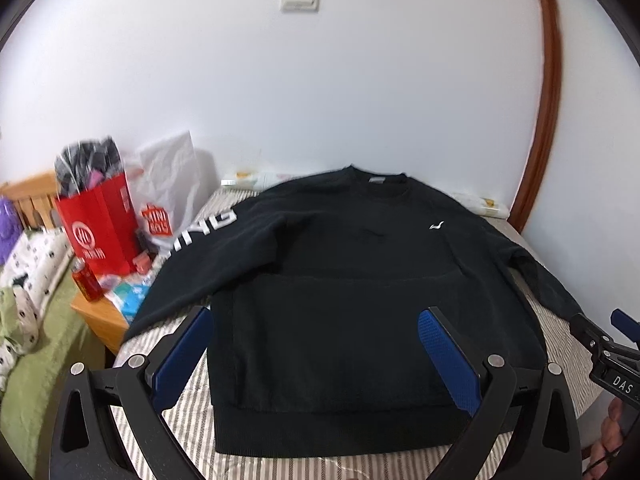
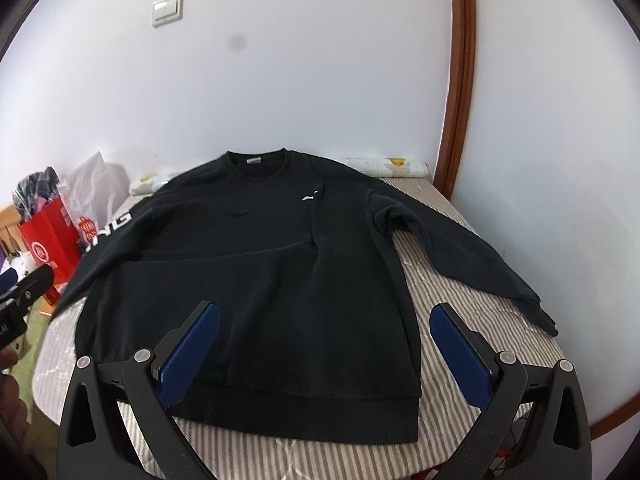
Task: Fold small clothes
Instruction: 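Grasp the lettered sleeve cuff with the left tool and lift it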
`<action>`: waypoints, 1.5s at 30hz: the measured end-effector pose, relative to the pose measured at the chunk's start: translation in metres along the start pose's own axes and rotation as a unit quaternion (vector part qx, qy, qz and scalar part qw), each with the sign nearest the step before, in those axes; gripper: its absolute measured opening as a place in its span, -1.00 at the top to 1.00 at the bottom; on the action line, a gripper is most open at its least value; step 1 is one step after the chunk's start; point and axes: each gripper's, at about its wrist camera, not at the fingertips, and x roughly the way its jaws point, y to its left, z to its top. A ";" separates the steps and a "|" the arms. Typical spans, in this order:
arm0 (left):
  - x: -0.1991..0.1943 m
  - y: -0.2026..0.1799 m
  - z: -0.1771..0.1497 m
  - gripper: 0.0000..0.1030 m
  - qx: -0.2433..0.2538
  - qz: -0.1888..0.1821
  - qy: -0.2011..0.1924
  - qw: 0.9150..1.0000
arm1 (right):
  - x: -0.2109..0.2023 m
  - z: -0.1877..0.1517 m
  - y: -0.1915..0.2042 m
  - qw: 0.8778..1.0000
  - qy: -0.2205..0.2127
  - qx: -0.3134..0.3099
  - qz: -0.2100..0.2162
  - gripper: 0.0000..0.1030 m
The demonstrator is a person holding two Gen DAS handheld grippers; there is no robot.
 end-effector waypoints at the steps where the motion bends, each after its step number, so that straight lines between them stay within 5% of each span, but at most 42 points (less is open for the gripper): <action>1: 0.011 0.007 -0.001 -1.00 -0.008 -0.002 0.010 1.000 | 0.007 0.000 0.001 1.000 0.003 0.001 -0.003 -1.00; 7: 0.071 0.058 -0.020 -0.98 -0.065 0.012 0.063 0.996 | 0.064 -0.003 0.007 0.999 0.038 -0.012 -0.018 -1.00; 12: 0.111 0.115 -0.039 -0.93 -0.152 0.009 0.102 0.983 | 0.114 -0.009 0.016 0.996 0.079 -0.023 -0.021 -1.00; 18: 0.147 0.176 -0.056 -0.71 -0.261 -0.015 0.106 0.959 | 0.150 -0.015 0.029 0.993 0.110 -0.028 -0.004 -1.00; 27: 0.178 0.197 -0.038 -0.67 -0.303 -0.008 0.075 0.950 | 0.174 -0.007 0.039 0.991 0.116 -0.057 -0.029 -1.00; 29: 0.183 0.202 -0.034 -0.56 -0.314 0.005 0.070 0.947 | 0.180 -0.005 0.038 0.990 0.123 -0.056 -0.027 -1.00; 32: 0.193 0.210 -0.028 -0.01 -0.330 0.042 0.076 0.940 | 0.187 -0.002 0.035 0.990 0.127 -0.056 -0.032 -1.00; 34: 0.198 0.214 -0.024 0.76 -0.320 0.070 0.091 0.940 | 0.190 0.000 0.031 0.990 0.128 -0.054 -0.039 -1.00; 40: 0.187 0.198 0.019 0.86 -0.252 0.116 0.065 0.959 | 0.191 0.011 0.015 0.991 0.113 -0.055 -0.039 -1.00; 45: 0.180 0.149 0.065 0.87 -0.186 0.090 0.036 0.978 | 0.187 0.018 0.000 0.991 0.096 -0.076 -0.045 -1.00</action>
